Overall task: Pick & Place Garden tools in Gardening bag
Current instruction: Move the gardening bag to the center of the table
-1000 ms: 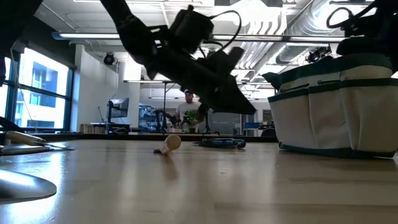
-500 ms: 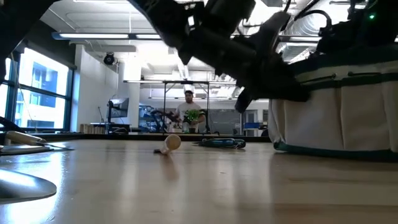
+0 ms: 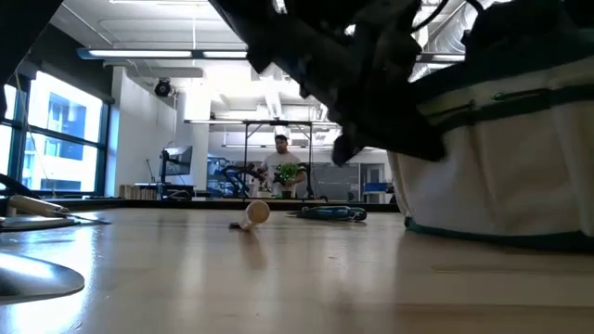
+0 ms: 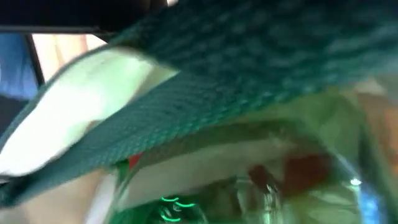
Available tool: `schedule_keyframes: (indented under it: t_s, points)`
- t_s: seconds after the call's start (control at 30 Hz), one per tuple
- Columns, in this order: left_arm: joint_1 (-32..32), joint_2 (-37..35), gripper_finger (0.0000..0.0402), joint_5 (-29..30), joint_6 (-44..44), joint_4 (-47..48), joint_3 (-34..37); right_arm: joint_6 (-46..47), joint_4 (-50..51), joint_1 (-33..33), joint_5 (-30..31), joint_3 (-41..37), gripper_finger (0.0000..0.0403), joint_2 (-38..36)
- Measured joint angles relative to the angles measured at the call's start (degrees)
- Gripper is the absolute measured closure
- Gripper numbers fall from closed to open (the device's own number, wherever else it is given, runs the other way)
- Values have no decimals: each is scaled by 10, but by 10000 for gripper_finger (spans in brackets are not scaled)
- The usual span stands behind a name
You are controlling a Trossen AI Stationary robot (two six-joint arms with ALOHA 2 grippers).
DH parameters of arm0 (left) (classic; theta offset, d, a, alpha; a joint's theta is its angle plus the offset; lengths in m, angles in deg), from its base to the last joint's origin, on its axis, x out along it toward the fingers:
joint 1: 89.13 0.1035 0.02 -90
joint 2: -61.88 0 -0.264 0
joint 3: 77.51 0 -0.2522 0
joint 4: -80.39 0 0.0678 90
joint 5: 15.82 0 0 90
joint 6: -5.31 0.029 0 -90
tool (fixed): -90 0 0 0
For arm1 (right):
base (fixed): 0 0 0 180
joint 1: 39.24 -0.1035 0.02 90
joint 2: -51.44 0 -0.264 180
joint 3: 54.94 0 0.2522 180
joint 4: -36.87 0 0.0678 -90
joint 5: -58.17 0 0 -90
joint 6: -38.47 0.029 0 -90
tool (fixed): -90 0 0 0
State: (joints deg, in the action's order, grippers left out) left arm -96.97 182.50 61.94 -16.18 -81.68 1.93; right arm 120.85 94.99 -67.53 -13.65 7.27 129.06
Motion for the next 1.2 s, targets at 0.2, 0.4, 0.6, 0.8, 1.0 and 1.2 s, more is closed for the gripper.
schedule_keyframes:
  t_s: [0.2, 0.4, 0.6, 0.8, 1.0, 1.2]
  points:
    - [-41, -40, 401, 46, 16, 78, -1, -36, -95, -3, -51, 0, 400, 56]
    - [-74, -80, 401, 118, 18, 161, 0, -74, -178, -2, -50, 0, 400, 73]
    - [-76, -90, 401, 148, 20, 198, 0, -83, -182, -2, -46, 0, 400, 70]
    - [-76, -90, 401, 138, 22, 206, 0, -87, -186, -2, -54, 0, 400, 70]
    - [-76, -90, 399, 139, 6, 224, 0, -87, -186, -2, -47, 0, 400, 70]
    - [-76, -90, 365, 141, 3, 231, 0, -83, -185, -2, -46, 0, 400, 70]
